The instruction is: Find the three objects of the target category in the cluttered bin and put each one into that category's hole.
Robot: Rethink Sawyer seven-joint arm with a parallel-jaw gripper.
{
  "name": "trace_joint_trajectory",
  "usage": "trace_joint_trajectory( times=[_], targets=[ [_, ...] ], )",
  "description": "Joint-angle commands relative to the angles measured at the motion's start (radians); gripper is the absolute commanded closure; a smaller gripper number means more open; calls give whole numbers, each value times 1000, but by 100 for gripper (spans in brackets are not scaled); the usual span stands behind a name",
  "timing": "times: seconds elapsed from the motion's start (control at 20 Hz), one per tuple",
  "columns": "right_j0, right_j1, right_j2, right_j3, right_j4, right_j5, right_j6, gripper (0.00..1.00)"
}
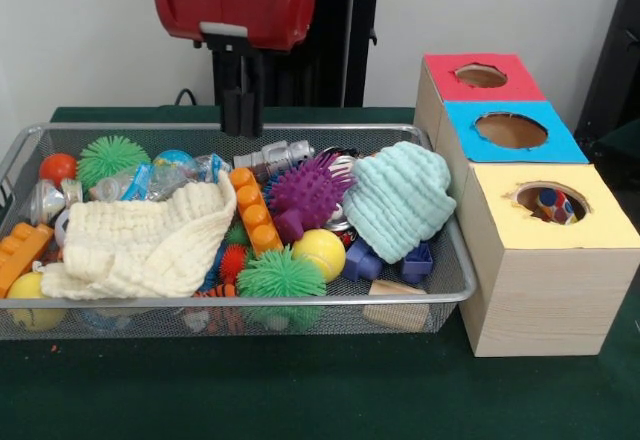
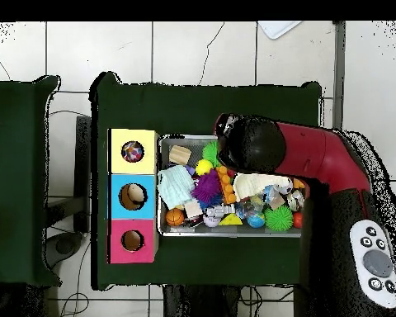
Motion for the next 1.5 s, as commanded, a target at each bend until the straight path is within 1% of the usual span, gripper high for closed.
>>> trace_joint_trajectory(
  times=[0.05, 0.15, 0.2, 0.25, 0.3, 0.35, 0.4, 0.45, 0.5, 0.55, 0.6, 0.7, 0.8, 0.9, 0.95, 1.0, 1.05, 1.1, 1.25, 1.3, 1.4, 1.5],
  targets=[
    [-38, 102, 201, 64, 34, 139, -243, 100],
    [-44, 60, 175, 86, -8, 101, -228, 100],
    [-40, 22, 131, 88, -43, 96, -202, 100],
    [-48, -4, 113, 90, -63, 103, -207, 100],
    [-89, -53, 128, 114, -32, 95, -210, 100],
    [-101, -75, 127, 126, -28, 79, -199, 100],
    [-113, -88, 133, 108, -22, 59, -190, 100],
    [-108, -77, 135, 88, -21, 56, -171, 100],
    [-85, -58, 122, 49, -30, 54, -130, 100],
    [-77, -48, 122, 29, -34, 61, -118, 100],
    [-53, -30, 103, 11, -55, 85, -104, 100],
    [-59, -6, 129, 33, -48, 67, -116, 100],
    [-120, -25, 212, 126, 7, 110, -217, 100],
    [-202, -104, 253, 212, 21, 154, -337, 100],
    [-226, -132, 252, 222, 6, 172, -375, 100],
    [-250, -162, 237, 214, -21, 220, -426, 100],
    [-262, -168, 240, 200, -35, 241, -442, 100],
    [-247, -165, 219, 151, -68, 247, -415, 100],
    [-191, -104, 210, 47, -84, 236, -274, 100],
    [-152, -57, 210, 38, -85, 164, -190, 100],
    [-97, -1, 174, 34, -128, 116, -104, 100],
    [-69, 23, 145, 38, -151, 83, -58, 100]
  ],
)
